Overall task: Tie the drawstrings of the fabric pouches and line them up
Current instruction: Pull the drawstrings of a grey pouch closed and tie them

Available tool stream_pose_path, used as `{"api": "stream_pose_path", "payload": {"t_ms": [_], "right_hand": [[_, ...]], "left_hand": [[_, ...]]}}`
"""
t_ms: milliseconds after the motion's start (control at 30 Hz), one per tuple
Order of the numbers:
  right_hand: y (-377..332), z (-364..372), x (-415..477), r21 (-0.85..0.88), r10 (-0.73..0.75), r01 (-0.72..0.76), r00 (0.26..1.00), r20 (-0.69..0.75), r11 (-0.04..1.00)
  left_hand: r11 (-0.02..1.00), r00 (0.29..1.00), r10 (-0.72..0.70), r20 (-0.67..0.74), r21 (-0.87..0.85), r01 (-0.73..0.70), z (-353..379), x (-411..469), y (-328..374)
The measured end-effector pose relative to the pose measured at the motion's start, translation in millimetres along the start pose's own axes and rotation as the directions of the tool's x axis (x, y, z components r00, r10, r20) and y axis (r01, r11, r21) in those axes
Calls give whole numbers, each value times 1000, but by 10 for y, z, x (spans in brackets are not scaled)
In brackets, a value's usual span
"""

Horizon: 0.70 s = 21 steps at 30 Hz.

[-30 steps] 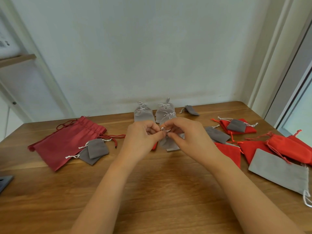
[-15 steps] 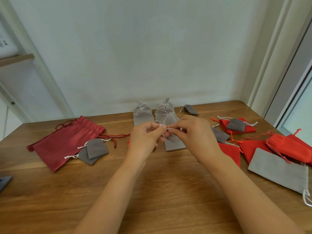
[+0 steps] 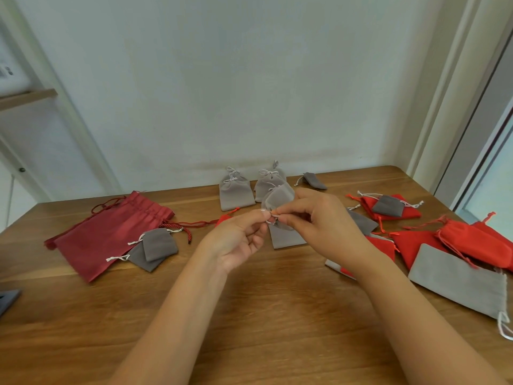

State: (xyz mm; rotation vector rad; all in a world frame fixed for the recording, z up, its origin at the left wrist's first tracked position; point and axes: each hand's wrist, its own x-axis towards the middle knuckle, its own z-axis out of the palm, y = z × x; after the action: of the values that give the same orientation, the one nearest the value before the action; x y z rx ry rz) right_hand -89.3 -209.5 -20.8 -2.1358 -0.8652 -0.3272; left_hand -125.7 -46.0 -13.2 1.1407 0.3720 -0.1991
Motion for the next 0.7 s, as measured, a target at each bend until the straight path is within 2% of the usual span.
{"api": "stream_pose_path", "payload": {"t_ms": [133, 300, 433, 567, 700], "right_hand": [[-24, -30, -8, -18, -7, 7, 1000, 7, 1000], [-65, -52, -14, 36, -1, 2, 1000, -31, 999], [-57, -91, -22, 86, 47, -50, 998, 31, 995], [-75, -132, -26, 153, 7, 1, 999, -53, 988], [-101, -118, -49, 221, 41, -60, 995, 93, 973]], "left_hand": [[1000, 1000, -3, 21, 2, 3, -7, 6, -9], [954, 964, 262, -35, 162, -254, -13, 32, -20], [816, 892, 451, 12, 399, -418, -31, -13, -1], [713, 859, 499, 115, 509, -482, -69, -45, 51], [660, 843, 486, 233, 534, -528, -84, -78, 68]]}}
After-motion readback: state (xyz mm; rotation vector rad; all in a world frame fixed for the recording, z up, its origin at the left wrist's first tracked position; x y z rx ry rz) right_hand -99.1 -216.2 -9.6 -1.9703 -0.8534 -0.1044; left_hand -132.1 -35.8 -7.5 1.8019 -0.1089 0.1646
